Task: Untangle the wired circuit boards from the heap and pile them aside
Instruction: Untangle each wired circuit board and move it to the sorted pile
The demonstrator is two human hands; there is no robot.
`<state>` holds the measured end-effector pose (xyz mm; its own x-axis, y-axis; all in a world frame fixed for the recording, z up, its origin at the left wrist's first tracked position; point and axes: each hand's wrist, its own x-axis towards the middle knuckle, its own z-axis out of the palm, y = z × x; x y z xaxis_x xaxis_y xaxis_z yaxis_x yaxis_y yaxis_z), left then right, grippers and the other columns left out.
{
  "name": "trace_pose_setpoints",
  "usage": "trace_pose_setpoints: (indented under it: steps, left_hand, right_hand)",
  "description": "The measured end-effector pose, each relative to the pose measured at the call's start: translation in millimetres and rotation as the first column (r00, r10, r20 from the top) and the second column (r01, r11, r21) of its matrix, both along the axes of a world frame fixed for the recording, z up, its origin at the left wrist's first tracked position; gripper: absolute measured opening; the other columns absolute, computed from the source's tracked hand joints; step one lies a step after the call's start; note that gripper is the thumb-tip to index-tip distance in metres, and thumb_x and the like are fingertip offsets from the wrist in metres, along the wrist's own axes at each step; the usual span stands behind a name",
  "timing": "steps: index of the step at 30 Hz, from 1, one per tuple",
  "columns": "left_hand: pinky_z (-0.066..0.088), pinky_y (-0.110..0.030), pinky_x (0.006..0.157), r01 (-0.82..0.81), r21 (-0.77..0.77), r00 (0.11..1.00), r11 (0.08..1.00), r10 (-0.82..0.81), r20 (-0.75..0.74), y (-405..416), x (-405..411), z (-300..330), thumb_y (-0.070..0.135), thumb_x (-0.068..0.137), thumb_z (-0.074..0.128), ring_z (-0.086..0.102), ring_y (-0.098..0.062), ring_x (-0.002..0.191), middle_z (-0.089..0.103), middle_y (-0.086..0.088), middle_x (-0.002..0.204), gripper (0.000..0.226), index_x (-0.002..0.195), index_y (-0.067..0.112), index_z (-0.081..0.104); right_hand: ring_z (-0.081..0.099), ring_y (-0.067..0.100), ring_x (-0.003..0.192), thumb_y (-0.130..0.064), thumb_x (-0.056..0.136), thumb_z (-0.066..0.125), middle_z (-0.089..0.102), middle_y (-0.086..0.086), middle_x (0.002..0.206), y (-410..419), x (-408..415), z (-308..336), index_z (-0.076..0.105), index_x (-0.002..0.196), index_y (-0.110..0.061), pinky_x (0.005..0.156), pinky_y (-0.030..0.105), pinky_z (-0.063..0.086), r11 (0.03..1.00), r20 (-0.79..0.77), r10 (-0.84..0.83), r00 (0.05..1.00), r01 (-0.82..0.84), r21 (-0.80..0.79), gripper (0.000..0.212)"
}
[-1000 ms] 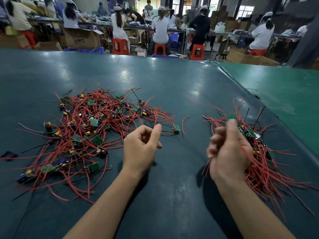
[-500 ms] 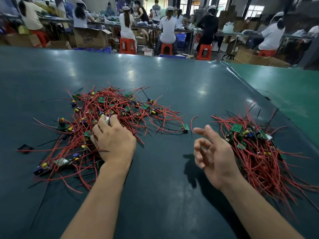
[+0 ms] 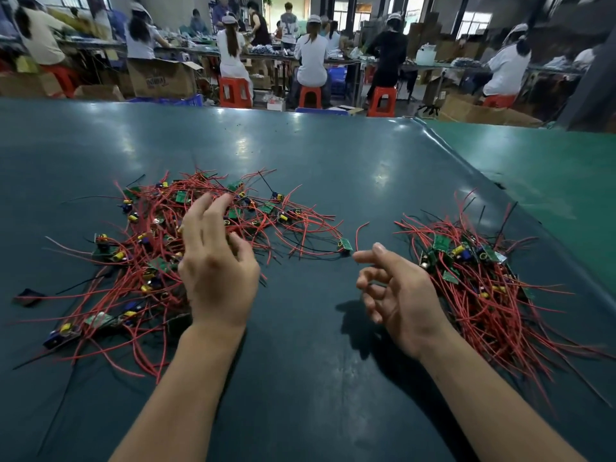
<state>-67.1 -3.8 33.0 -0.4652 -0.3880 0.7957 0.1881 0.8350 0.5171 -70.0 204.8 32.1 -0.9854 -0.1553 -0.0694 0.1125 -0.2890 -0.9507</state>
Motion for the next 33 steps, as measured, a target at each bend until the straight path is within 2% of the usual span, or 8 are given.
trace_pose_setpoints:
  steps: [3,7,12,15,22,25,29,33]
  left_hand:
    - [0.043,-0.028,0.106,0.293,-0.136,0.934,0.946,-0.313,-0.171,23.1,0.4,-2.8,-0.013,0.085,0.06,0.048,-0.032,0.131,0.049,-0.027,0.136,0.046,0.13,-0.007,0.052]
    - [0.044,-0.035,0.105,0.631,-0.251,0.724,0.734,-0.673,-0.15,58.8,4.1,-11.9,-0.017,0.08,0.065,0.049,-0.026,0.131,0.052,-0.026,0.133,0.053,0.128,-0.002,0.05]
    - [0.05,-0.047,0.1,0.825,0.128,0.565,0.551,-0.805,-0.181,69.9,9.7,-22.5,-0.017,0.083,0.055,0.055,-0.029,0.126,0.055,-0.018,0.134,0.061,0.139,0.003,0.037]
    - [0.05,-0.038,0.099,0.834,0.259,0.541,0.487,-0.815,-0.207,72.3,10.6,-24.6,-0.014,0.085,0.053,0.059,-0.023,0.123,0.062,-0.005,0.129,0.058,0.138,0.0,0.036]
    - [0.051,-0.035,0.096,0.811,0.509,0.441,0.289,-0.873,-0.207,77.1,7.6,-25.9,0.007,0.098,0.046,0.06,-0.021,0.122,0.068,-0.008,0.123,0.016,0.112,0.008,0.054]
    - [0.046,-0.04,0.105,0.8,0.472,0.489,0.37,-0.858,-0.158,74.7,4.7,-28.7,0.006,0.1,0.042,0.056,-0.02,0.127,0.069,-0.007,0.121,0.017,0.106,0.007,0.058]
    - [0.051,-0.043,0.098,0.725,0.44,0.641,0.529,-0.753,-0.151,71.6,0.2,-27.7,0.004,0.1,0.049,0.065,-0.02,0.113,0.071,-0.006,0.113,0.021,0.104,0.017,0.065]
    - [0.059,-0.03,0.068,0.629,0.711,0.657,0.314,-0.703,-0.271,69.4,-2.8,-21.1,0.016,0.1,0.049,0.074,-0.023,0.087,0.075,-0.009,0.093,0.017,0.1,0.013,0.066]
  right_hand:
    - [0.049,0.015,0.041,-0.046,0.074,0.064,0.061,0.006,0.068,-1.9,1.7,-1.9,0.073,0.092,-0.013,0.035,0.017,0.036,0.991,-0.007,0.11,0.994,-0.11,0.075,0.038]
    - [0.056,0.017,0.049,-0.039,0.084,0.06,0.065,0.011,0.08,-9.2,7.1,-7.2,0.068,0.099,-0.009,0.035,0.02,0.041,0.964,-0.03,0.267,0.963,-0.266,0.01,0.035]
    - [0.057,0.014,0.057,-0.034,0.086,0.064,0.066,0.006,0.088,-2.6,2.5,-5.8,0.066,0.112,-0.01,0.04,0.019,0.037,0.961,-0.048,0.234,0.971,-0.239,-0.141,0.035]
    - [0.059,0.014,0.054,-0.022,0.081,0.067,0.068,0.005,0.084,0.0,1.9,-5.8,0.07,0.097,-0.014,0.039,0.019,0.038,0.97,-0.057,0.192,0.98,-0.199,-0.14,0.018]
    - [0.063,0.015,0.055,-0.032,0.083,0.062,0.068,0.007,0.084,-7.0,3.9,-5.9,0.069,0.1,-0.011,0.039,0.021,0.043,0.971,0.053,0.228,0.972,-0.223,-0.081,0.027]
    - [0.062,0.017,0.054,-0.026,0.079,0.067,0.07,0.006,0.087,-8.5,4.6,-5.2,0.071,0.091,-0.015,0.036,0.02,0.04,0.979,0.053,0.149,0.987,-0.14,-0.15,0.016]
    - [0.065,0.015,0.055,-0.014,0.088,0.066,0.074,0.005,0.088,-6.2,0.9,-4.8,0.071,0.088,-0.013,0.036,0.019,0.042,0.996,-0.027,-0.091,0.995,0.09,-0.025,0.005]
    - [0.062,0.013,0.056,-0.012,0.088,0.068,0.073,0.006,0.08,-5.1,3.1,-3.8,0.077,0.086,-0.013,0.04,0.019,0.043,0.985,-0.11,-0.168,0.98,0.162,-0.058,0.01]
